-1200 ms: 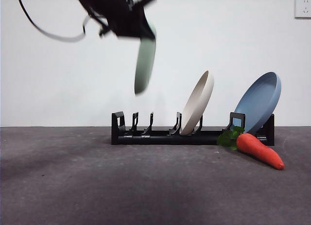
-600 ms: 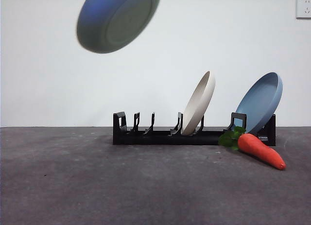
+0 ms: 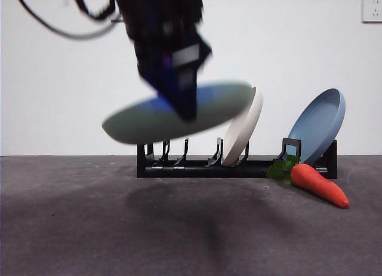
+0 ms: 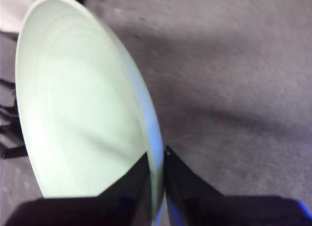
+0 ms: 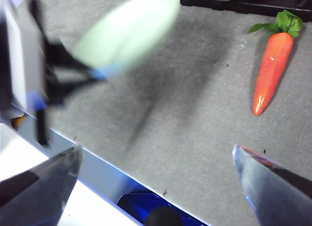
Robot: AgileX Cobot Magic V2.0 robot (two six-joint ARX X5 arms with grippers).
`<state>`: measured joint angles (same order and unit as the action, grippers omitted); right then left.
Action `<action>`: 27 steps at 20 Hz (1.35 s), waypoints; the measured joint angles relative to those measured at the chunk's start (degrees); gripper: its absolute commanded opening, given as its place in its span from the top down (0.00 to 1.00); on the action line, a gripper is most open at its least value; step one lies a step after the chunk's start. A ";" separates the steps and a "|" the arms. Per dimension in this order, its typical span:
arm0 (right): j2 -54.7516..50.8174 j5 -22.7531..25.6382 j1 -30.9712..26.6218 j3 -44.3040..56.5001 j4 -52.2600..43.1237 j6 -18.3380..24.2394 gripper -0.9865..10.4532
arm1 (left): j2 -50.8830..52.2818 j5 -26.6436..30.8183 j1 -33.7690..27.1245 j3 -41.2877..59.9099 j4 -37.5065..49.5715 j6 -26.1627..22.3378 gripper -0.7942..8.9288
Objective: Take the green plate from the plate rack,put the plate on the table,take the carrot from the table,put the carrot in the plate
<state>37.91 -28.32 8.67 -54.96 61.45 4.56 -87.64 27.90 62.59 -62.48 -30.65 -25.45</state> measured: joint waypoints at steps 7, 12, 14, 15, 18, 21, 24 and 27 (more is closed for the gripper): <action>0.00 0.00 0.00 0.00 0.76 0.02 0.39 | -13.31 3.10 3.74 2.08 10.29 -5.03 0.92; 0.00 0.00 0.00 0.00 1.09 0.00 0.39 | -17.64 4.90 3.58 2.05 13.44 -5.42 0.91; 0.00 0.00 0.00 0.00 1.09 0.00 0.39 | -17.64 4.00 3.54 2.05 13.66 -5.05 0.79; 0.00 0.00 0.00 0.00 1.09 0.00 0.39 | -17.64 2.80 3.48 2.05 13.66 -4.90 0.70; 0.00 0.00 0.00 0.00 1.09 0.02 0.39 | -17.70 2.80 3.50 2.05 13.68 -3.89 0.62; 0.00 0.00 0.00 0.00 1.05 0.00 0.39 | -17.44 4.70 3.50 1.66 13.66 -2.99 0.61; 1.07 0.81 0.00 0.00 -0.83 0.00 0.39 | -15.28 4.94 3.56 0.76 9.84 -1.29 0.48; 4.87 3.06 0.00 0.00 -5.31 0.02 0.39 | -8.39 4.15 3.78 -2.32 5.86 3.23 0.46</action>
<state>42.78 -25.26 8.67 -54.96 56.14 4.58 -96.03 32.05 66.37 -64.79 -24.80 -22.22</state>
